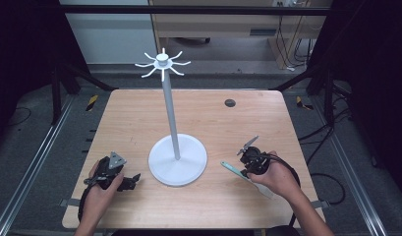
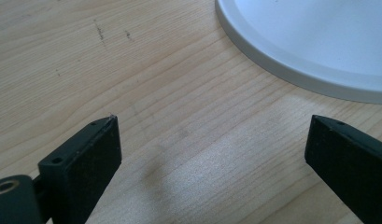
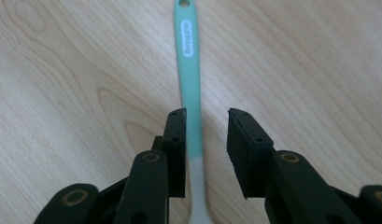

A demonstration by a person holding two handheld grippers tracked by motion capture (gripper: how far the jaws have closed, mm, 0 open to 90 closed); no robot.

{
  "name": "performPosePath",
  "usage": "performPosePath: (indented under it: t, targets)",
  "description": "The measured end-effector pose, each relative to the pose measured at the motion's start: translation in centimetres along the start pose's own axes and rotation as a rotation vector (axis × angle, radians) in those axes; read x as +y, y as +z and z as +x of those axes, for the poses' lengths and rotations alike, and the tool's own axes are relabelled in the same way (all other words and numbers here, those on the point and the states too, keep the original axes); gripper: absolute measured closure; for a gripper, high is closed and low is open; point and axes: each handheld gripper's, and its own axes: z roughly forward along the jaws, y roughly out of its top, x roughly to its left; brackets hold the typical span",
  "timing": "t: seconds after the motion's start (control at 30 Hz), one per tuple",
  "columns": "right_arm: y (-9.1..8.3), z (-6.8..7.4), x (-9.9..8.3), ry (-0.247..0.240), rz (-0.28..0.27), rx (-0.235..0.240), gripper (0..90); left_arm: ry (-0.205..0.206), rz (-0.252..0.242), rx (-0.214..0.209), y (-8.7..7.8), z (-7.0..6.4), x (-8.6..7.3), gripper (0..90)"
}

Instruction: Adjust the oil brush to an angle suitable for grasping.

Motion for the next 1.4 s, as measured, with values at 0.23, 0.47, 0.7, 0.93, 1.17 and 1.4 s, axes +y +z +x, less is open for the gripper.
performPosePath:
  t: [0.23,0.47,0.7,0.93,1.17,1.4]
  targets:
    - [0.7,0.0,-0.1,-0.019,0.051,0.016,65.4,0.000,-0.001,0.000,0.0,0.0,0.0,3.4]
    - [1.0,-0.2,-0.3,-0.023,0.082,0.033,64.2,-0.001,-0.001,0.000,0.0,0.0,0.0,3.4]
    - [1.3,-0.3,-0.5,-0.026,0.097,0.033,68.4,0.000,-0.001,-0.001,0.0,0.0,0.0,3.4]
    - [1.7,-0.2,-0.4,-0.029,0.109,0.031,70.6,-0.002,-0.003,-0.001,0.0,0.0,0.0,3.4]
    - [1.8,-0.1,-0.3,-0.028,0.113,0.031,73.7,-0.001,-0.003,-0.001,0.0,0.0,0.0,3.4]
    - [2.0,0.0,-0.2,-0.030,0.127,0.032,75.5,0.000,-0.003,-0.002,0.0,-0.1,0.0,3.4]
